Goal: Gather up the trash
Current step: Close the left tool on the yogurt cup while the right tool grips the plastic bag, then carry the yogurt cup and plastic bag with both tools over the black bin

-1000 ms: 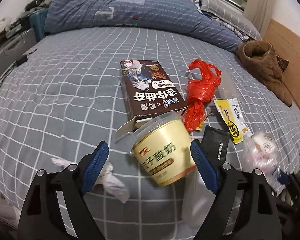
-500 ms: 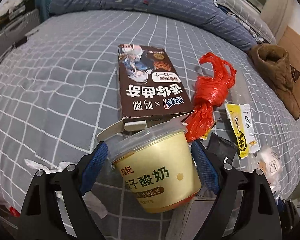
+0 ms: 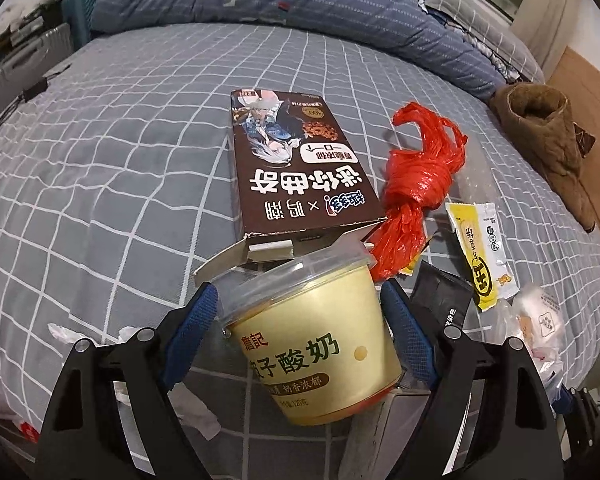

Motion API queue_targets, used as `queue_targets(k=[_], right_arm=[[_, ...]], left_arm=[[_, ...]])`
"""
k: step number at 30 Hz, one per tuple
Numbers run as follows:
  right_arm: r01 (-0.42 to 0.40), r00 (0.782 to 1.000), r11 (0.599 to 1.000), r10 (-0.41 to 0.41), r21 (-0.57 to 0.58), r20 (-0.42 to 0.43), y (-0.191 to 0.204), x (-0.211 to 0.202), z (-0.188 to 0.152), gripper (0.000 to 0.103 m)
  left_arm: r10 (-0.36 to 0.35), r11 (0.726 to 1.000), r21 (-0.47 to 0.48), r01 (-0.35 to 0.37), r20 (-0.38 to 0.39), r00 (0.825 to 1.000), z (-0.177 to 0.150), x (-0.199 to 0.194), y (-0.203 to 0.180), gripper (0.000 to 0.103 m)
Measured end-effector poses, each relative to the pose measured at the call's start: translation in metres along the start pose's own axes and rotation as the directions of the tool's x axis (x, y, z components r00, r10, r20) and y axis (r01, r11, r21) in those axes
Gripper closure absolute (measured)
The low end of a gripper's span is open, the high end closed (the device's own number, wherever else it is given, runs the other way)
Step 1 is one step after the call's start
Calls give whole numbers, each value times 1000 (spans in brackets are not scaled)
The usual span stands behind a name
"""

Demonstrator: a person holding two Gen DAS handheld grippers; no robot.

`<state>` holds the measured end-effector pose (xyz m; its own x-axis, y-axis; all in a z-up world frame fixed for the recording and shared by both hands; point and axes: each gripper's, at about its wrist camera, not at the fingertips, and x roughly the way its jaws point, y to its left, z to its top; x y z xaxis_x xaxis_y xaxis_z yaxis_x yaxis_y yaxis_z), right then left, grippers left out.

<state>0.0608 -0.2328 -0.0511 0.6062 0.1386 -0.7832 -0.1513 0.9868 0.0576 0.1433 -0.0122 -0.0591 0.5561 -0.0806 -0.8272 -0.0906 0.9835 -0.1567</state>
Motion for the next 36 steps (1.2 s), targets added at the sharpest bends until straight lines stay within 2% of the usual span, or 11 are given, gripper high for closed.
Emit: queue_targets(k=[18, 25, 36], right_arm=[[3, 999, 1000, -2, -13, 32, 10, -11, 4, 52], [16, 998, 1000, -15, -14, 64, 13, -28, 4, 52], [17, 994, 1000, -16, -5, 108, 14, -58, 2, 52]], left_arm=[[1, 998, 60, -8, 123, 992, -7, -59, 10, 22], [-5, 997, 74, -8, 169, 986, -21, -85, 17, 22], [-34, 996, 88, 17, 197, 980, -50, -115, 21, 22]])
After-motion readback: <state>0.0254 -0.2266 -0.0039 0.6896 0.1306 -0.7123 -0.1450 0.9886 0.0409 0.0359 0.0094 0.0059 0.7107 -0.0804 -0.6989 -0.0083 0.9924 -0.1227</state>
